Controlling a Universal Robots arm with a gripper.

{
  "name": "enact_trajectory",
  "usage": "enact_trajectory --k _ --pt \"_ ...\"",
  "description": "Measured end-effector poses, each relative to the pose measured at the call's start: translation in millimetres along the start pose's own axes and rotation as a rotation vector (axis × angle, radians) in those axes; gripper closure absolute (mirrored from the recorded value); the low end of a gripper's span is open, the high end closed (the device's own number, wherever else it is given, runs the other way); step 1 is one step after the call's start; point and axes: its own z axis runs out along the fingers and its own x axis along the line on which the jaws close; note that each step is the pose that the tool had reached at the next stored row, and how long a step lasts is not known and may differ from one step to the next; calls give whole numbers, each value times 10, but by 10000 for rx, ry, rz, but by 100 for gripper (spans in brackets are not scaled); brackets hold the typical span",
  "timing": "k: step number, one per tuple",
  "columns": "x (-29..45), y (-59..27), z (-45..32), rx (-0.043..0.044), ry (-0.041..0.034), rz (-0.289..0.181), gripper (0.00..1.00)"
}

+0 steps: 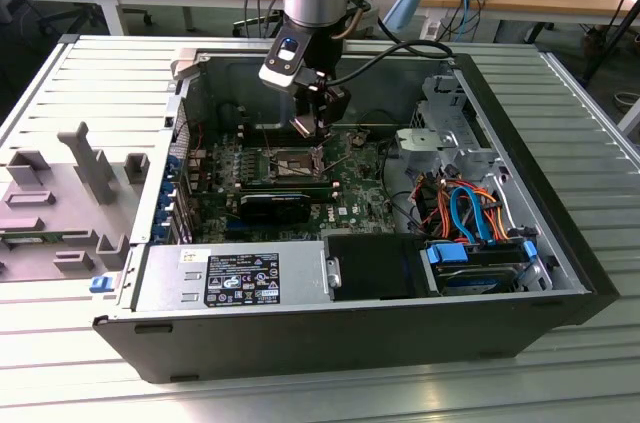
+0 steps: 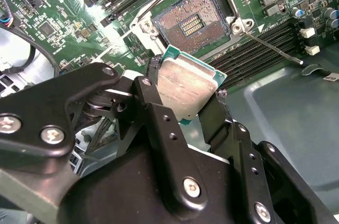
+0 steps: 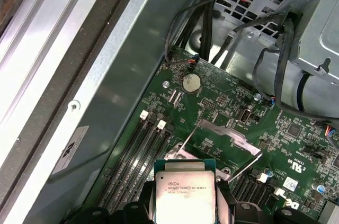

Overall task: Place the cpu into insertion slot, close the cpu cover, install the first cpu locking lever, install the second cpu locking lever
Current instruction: 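Place the cpu into insertion slot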

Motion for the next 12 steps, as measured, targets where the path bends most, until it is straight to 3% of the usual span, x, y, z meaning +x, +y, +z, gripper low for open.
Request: enact_trajectory --k 12 --pt "0 0 3 -1 -5 141 45"
